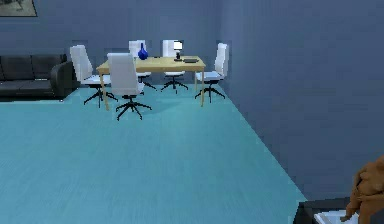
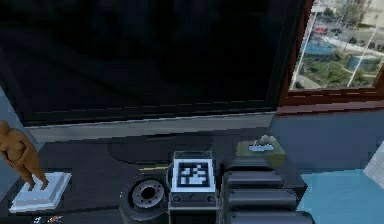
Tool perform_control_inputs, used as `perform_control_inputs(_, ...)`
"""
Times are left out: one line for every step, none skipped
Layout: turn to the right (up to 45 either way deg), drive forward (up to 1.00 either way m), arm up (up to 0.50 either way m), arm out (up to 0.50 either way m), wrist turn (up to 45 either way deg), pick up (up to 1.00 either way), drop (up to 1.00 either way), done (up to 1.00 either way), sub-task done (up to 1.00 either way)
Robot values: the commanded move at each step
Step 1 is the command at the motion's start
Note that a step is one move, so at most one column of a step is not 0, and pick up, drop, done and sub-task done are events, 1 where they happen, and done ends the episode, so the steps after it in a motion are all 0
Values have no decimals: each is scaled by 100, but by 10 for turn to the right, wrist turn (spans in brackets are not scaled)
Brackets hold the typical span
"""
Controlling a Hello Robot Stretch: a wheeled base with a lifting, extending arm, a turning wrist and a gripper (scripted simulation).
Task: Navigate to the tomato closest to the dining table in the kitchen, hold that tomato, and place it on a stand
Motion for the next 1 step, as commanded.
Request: perform_control_inputs(-30,0,0,0,0,0,0,0,0)
